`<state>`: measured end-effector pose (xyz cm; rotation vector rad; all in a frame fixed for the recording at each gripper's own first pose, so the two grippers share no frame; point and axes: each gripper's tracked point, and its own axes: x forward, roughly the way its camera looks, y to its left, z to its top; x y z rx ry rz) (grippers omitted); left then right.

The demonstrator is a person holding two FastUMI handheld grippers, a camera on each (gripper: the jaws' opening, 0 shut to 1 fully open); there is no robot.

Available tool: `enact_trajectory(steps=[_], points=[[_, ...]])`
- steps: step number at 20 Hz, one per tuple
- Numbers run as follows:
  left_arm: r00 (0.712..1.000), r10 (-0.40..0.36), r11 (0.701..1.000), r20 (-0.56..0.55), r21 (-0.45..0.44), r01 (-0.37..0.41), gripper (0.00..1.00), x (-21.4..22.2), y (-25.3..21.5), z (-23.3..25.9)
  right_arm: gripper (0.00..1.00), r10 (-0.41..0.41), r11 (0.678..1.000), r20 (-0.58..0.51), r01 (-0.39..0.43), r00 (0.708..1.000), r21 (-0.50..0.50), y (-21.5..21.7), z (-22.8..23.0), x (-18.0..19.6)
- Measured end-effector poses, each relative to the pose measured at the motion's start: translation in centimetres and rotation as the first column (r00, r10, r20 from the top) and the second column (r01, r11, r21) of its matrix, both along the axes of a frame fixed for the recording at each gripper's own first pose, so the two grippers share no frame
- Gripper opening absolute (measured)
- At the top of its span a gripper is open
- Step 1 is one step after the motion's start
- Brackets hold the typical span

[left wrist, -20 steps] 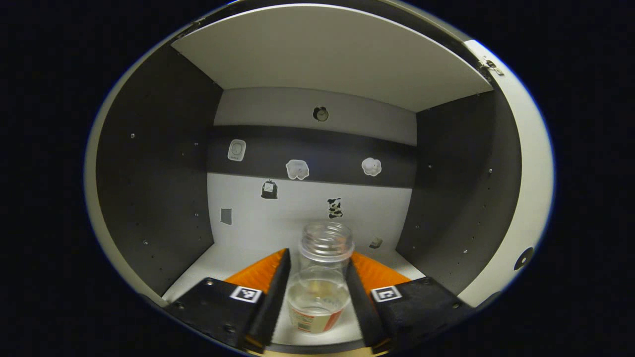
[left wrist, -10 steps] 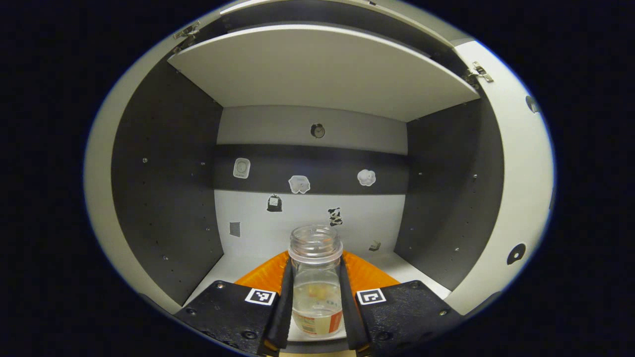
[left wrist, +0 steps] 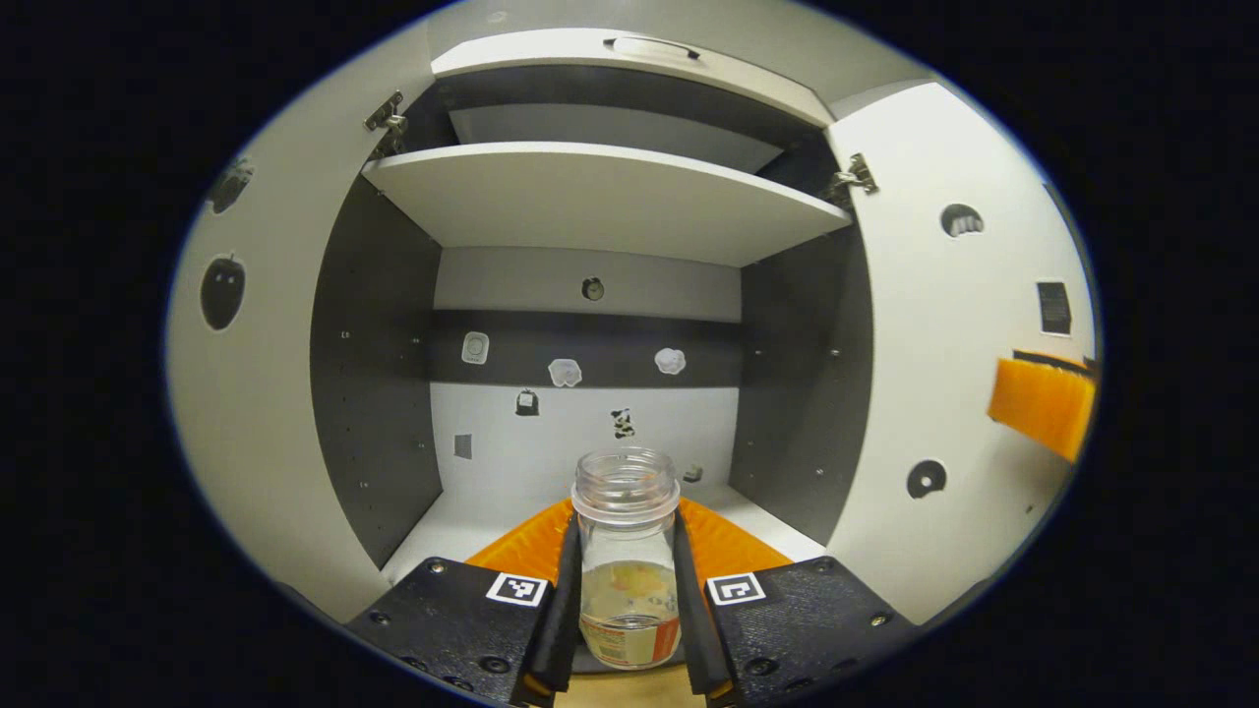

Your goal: Grasp the bottle in the cabinet with the left hand and place it on the coaster, then close the right door with the right hand and the left door with the left hand.

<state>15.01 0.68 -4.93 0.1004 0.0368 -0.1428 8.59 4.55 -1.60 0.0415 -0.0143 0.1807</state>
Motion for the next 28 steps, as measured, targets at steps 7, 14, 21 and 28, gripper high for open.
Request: enact_trajectory(steps=[7,14,21,28], points=[[0.989,-0.137,0.99,-0.046,-0.033,0.136,0.45,-6.0,-2.9,-6.2,0.96,0.003,1.0,0.009,-0.003,1.0,-0.007,-1.3,1.0,-1.8],[0.967,-0.218,0.974,-0.135,-0.094,0.206,0.45,-10.9,-3.5,-14.7,0.95,0.018,1.0,0.014,-0.018,1.0,0.007,-1.4,1.7,-2.9],[0.934,-0.27,0.962,-0.233,-0.117,0.248,0.45,-14.9,-3.0,-22.5,0.95,0.02,1.0,0.019,-0.02,1.0,0.015,-1.4,2.0,-3.4],[0.907,-0.274,0.961,-0.319,-0.129,0.245,0.47,-17.9,-2.5,-28.8,0.95,-0.004,1.0,0.026,0.003,1.0,0.026,-2.5,2.5,-3.6]])
